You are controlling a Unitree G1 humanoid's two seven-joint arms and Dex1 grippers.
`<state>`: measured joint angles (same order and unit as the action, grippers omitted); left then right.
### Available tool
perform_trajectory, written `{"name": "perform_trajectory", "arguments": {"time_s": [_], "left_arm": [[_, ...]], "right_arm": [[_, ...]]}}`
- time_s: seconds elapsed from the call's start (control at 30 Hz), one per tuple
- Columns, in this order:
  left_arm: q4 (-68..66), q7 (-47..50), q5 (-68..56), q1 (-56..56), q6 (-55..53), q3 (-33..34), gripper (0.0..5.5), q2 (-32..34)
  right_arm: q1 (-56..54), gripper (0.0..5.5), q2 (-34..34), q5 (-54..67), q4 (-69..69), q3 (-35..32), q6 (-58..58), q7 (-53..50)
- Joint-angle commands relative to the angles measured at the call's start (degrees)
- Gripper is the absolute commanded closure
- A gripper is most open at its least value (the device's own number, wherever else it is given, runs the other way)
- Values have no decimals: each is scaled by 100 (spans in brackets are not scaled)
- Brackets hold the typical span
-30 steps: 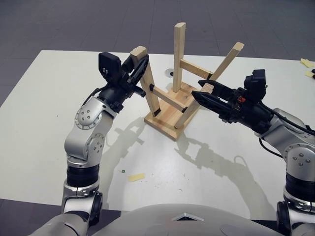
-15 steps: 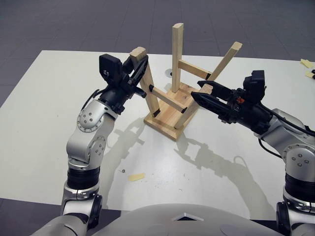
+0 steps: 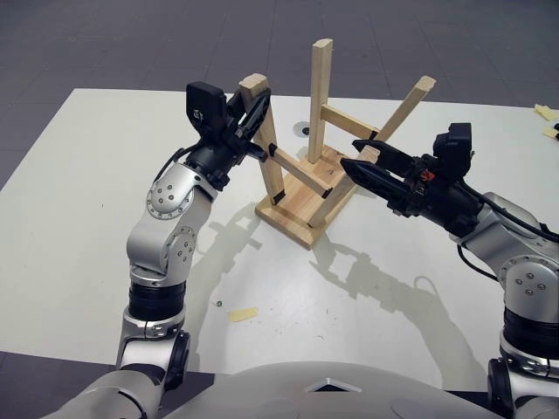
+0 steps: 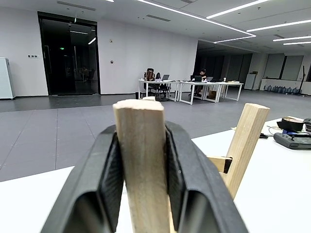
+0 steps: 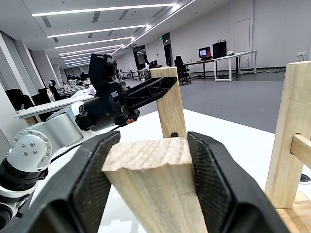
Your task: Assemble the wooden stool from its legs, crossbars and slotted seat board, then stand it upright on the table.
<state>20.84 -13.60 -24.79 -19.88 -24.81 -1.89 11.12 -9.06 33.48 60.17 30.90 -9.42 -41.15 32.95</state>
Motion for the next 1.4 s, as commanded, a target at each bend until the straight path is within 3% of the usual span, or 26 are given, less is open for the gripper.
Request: {"name": "perform_trajectory", "arguments": {"time_s": [0.03,0.47,0.5,0.9,1.03,1.2,1.4], "left_arm": [[-182,-232,3,-114,210,-53,447,-124],[-396,-675,218,229,654,-461,447,-174],[-385,-723,227,247,672,-515,447,-159],[-413,-851,508,391,911,-753,447,0],[-451,-807,573,425,932,-699,447,55],[-435,-767,682,430,990,-721,446,134],[-464,-723,848,360,1069,-780,446,207]], "right_arm": [[34,315,-29,0,-62,196,-203,-44],[-6,315,-39,208,-50,253,-345,-28],[-23,278,-51,219,-57,268,-362,-43],[-302,92,-172,502,-228,200,-562,-236],[-716,20,-404,1695,-506,-278,-620,-868],[-1700,10,-359,3245,-1052,-817,-418,-2015],[-2221,10,29,2494,-1308,-519,-527,-2042]]}}
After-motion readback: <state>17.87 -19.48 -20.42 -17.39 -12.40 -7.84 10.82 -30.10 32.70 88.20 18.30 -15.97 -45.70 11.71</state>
